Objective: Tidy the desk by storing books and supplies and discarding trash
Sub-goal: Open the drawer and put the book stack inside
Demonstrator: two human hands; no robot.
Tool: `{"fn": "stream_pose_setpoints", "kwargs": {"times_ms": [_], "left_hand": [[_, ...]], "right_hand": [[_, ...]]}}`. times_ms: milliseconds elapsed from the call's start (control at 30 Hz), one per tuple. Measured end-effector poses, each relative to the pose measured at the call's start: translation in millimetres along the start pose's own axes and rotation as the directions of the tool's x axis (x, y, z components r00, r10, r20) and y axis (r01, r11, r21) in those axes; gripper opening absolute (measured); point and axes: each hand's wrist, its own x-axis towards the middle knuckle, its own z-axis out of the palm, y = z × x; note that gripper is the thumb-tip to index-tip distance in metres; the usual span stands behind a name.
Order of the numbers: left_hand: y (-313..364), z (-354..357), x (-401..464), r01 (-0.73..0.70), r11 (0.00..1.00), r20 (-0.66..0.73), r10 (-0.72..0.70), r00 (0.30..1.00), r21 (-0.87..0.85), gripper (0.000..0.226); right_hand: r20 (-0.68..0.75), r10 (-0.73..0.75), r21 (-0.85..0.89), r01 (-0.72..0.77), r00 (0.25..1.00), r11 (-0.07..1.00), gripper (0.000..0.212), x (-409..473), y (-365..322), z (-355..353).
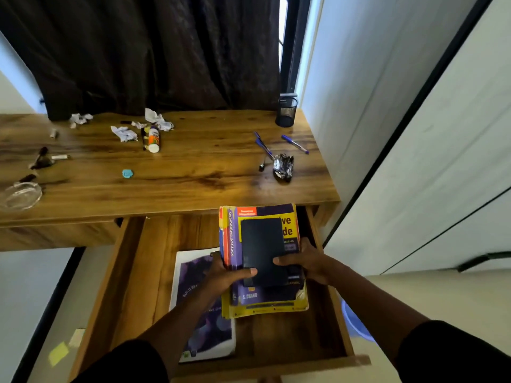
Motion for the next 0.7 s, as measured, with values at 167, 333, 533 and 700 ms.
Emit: {"fn": "stream_pose_setpoints", "kwargs": {"times_ms": [167,333,533,700], "left_hand": [[-20,19,-3,0.062,0.998,0.043,-0.063,0.997,0.018,0.100],[-37,29,-14,0.163,0.986,0.117,-0.158,0.981,-0.034,0.106],[-29,32,-19,0.223,0.975,0.157,-0.221,0.962,0.006,0.072],[-1,20,-9,0.412,0.881,0.201,-0.458,0.866,0.235,0.086]], "right_hand": [[0.019,0.021,0.064,-0.022,1.000,0.998,0.083,-47,11,7],[0.024,0.099,0.132,-0.101,0.995,0.986,0.077,-64,32,18],[0.047,0.202,0.105,-0.206,0.978,0.973,0.061,-69,24,18],[0.001,0.321,-0.068,-0.320,0.947,0.945,0.080,-52,11,16]]}}
